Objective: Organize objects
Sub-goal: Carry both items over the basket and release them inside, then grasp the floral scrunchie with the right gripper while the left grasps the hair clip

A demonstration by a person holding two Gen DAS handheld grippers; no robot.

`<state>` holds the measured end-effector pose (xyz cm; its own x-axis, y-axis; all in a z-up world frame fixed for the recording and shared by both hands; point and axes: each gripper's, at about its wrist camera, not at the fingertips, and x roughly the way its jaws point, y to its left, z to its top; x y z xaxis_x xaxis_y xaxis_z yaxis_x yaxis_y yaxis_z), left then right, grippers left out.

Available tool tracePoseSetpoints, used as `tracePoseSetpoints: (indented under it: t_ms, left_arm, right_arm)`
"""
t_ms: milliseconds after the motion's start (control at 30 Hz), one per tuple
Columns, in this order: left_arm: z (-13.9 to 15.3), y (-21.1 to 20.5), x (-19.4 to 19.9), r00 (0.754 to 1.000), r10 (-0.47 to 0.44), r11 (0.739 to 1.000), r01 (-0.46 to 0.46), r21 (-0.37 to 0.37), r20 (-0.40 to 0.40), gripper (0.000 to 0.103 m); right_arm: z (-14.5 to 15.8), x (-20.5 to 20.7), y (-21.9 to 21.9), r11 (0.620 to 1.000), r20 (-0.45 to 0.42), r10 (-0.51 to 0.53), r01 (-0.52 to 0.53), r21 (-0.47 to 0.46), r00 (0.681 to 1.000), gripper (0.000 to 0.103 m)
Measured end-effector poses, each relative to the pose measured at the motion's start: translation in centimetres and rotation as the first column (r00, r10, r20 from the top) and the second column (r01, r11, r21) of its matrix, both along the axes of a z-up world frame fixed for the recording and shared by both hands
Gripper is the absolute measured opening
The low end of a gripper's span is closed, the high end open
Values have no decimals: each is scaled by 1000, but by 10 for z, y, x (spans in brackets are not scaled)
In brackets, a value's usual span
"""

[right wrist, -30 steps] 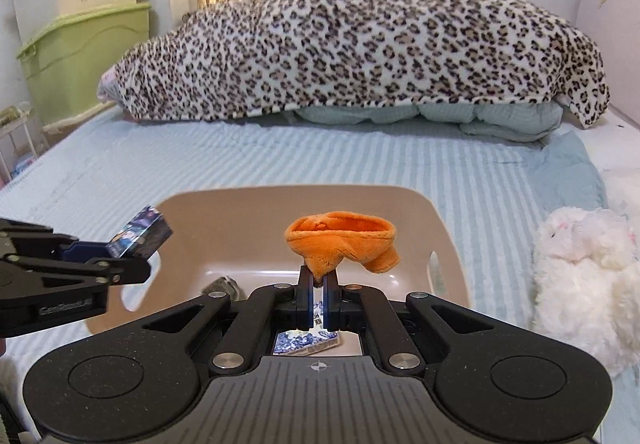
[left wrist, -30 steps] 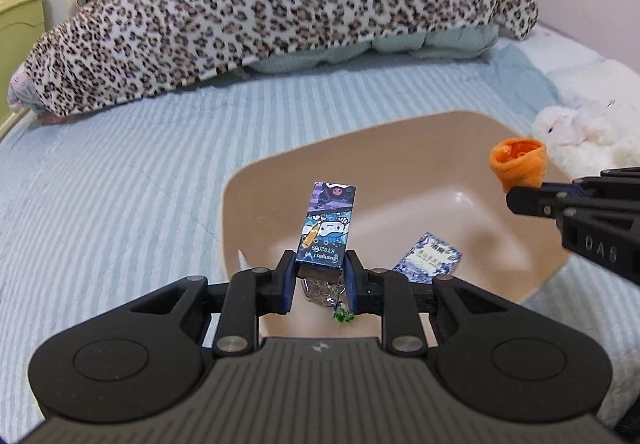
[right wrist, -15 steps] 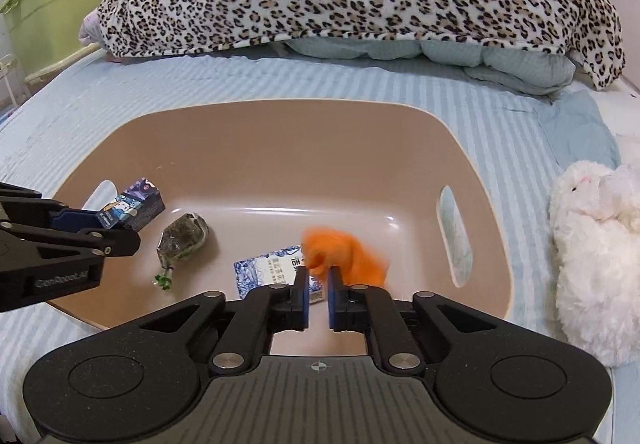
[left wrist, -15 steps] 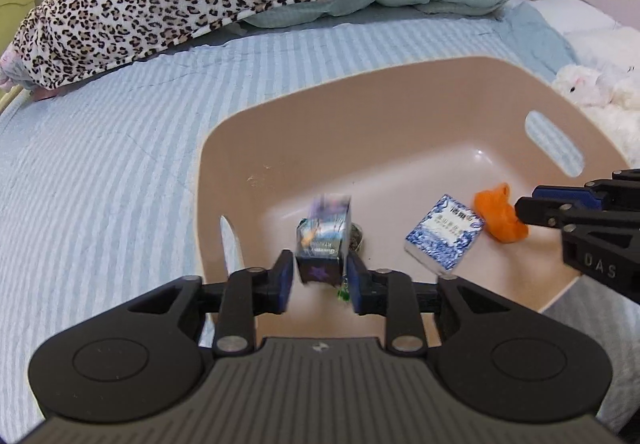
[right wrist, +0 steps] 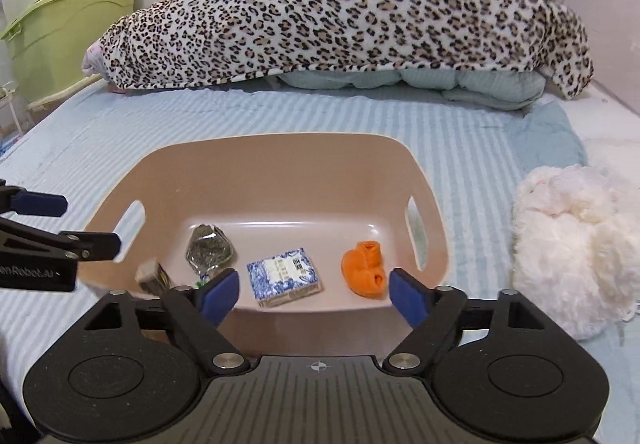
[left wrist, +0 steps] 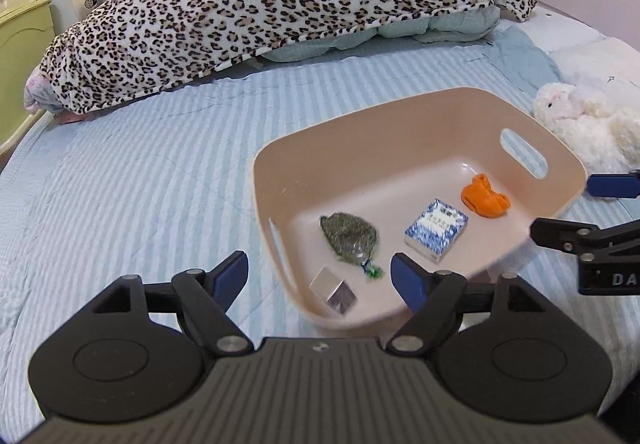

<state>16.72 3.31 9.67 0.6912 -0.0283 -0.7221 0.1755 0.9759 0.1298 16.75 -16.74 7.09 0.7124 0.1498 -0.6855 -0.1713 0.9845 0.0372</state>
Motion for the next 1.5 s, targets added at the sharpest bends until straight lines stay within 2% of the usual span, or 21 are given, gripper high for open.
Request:
tracePoseSetpoints:
  t_ms: [133, 300, 467, 700, 867, 1167, 1300, 1367, 1500]
  left_arm:
    - [-1, 12, -15, 1000, -3, 1000, 3, -7, -11, 80]
    - [-13, 26, -25, 999, -13, 1000, 14, 23, -52, 81]
    - [-37, 38, -28, 993, -34, 999, 36, 18, -114, 81]
    - [-74, 41, -20, 982, -53, 996, 64, 54, -181, 81]
    - [-95, 37, -14, 968, -124, 990, 136, 42, -217, 81]
    - [-123, 34, -5, 945, -232, 968, 247, 39, -230, 80]
    - [-130, 29, -6, 936, -276, 957, 289, 29, -218, 80]
    - [-132, 26, -6, 933, -285, 955, 297, 22, -220, 77]
    - [-132, 26, -8, 926, -300, 952, 306, -10, -228, 65]
  right_arm:
    - [4, -20, -4, 1000, -11, -6, 7, 19, 1000, 93]
    - [0, -41, -3, 1000, -24, -5, 6, 26, 1000, 96]
    - [-21, -52, 5, 999, -76, 3, 0, 46, 997, 97]
    - [-53, -51, 19, 999, -160, 27, -20, 51, 987, 97]
    - [-70, -47, 30, 998, -195, 46, -39, 40, 980, 97]
    - [-96, -38, 50, 995, -254, 92, -80, 57, 963, 97]
    - [-101, -32, 53, 994, -252, 96, -77, 82, 963, 95]
    - [-101, -29, 54, 993, -243, 99, -79, 87, 965, 91]
    - [-101, -27, 56, 992, -236, 111, -91, 93, 965, 75]
